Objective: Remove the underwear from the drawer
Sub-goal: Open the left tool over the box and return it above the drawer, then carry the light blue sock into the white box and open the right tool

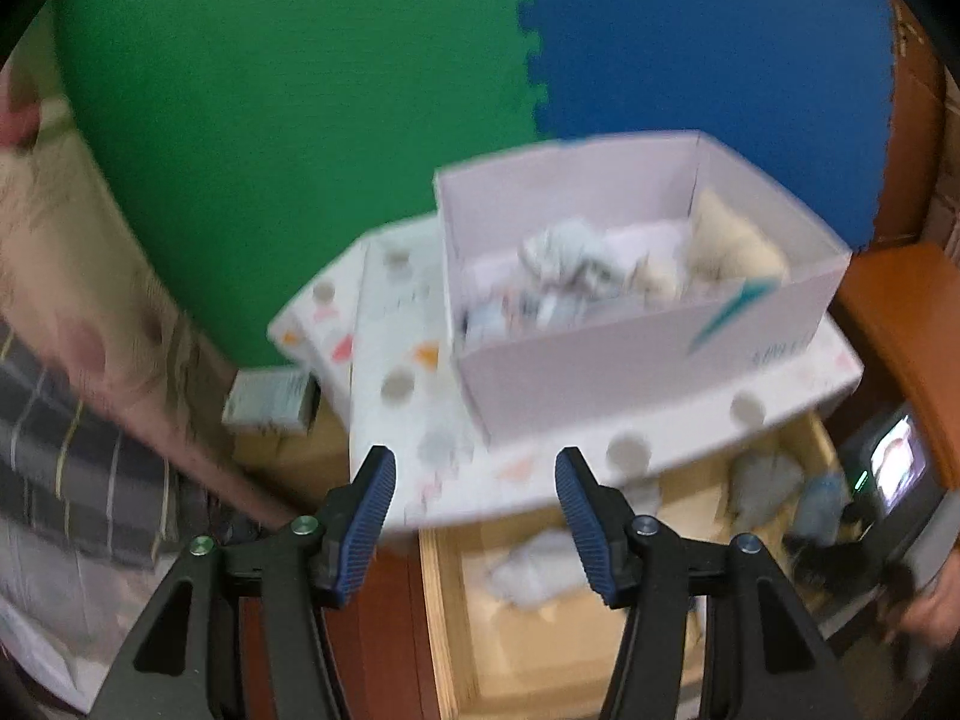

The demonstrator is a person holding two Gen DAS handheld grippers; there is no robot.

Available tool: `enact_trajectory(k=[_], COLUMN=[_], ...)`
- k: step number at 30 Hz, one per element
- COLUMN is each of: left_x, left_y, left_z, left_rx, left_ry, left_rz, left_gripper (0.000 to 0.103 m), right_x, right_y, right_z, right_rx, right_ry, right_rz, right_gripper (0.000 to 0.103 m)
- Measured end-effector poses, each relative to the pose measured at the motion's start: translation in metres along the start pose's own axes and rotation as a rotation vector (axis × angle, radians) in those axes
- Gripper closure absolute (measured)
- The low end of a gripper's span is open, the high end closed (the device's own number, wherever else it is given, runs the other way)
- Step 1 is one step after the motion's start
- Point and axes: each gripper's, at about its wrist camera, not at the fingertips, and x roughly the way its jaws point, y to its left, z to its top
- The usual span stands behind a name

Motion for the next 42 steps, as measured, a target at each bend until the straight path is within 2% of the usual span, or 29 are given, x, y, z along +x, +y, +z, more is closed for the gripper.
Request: enact_trajectory(k=[5,10,14,18,26,32,37,42], left_x=[0.028,0.053,0.067,0.071,0.077,0.083,0.084,0.082], left_y=[-0.004,-0.011,-0.014,-0.009,-0.011,-0.003,0.01,0.022], left_z=[-0.058,-0.095,-0.109,-0.11,-0.115,-0.119,-0.123,-0.126], left_rx=[-0.041,-0.077,-0.089,-0.13,-0.172,-0.234,-0.301,-0.357], left_ry=[0.076,0.126,0.148,0.164,0.175,0.186,0.185,0.165], left_rz=[0.018,0.024,0.033,0.025,0.017,-0.006,-0.034,-0.048], left_gripper=[0.046,0.046,0.046,0.046,0.046,0.046,0.046,0.046], right_x=[-0.01,-0.022,-0.042,-0.072,-0.158,-0.22,-0.232,-0.226], right_y=[-0.003,-0.004,-0.007,-0.016,-0.023,-0.011,0.009,0.027], right_z=[-0.003,-0.006,-0.006,0.002,0.034,0.07,0.107,0.139], right_rx=[0.02,0.022,0.005,0.024,-0.005,-0.044,-0.052,-0.076], right_ry=[-0.038,-0.078,-0.101,-0.129,-0.257,-0.365,-0.383,-0.367], right_rz=[0.029,0.047,0.038,0.069,0.04,0.021,0.032,0.003], right_gripper=[0.055,0.055,0.055,0.055,0.055,0.055,0.055,0.055])
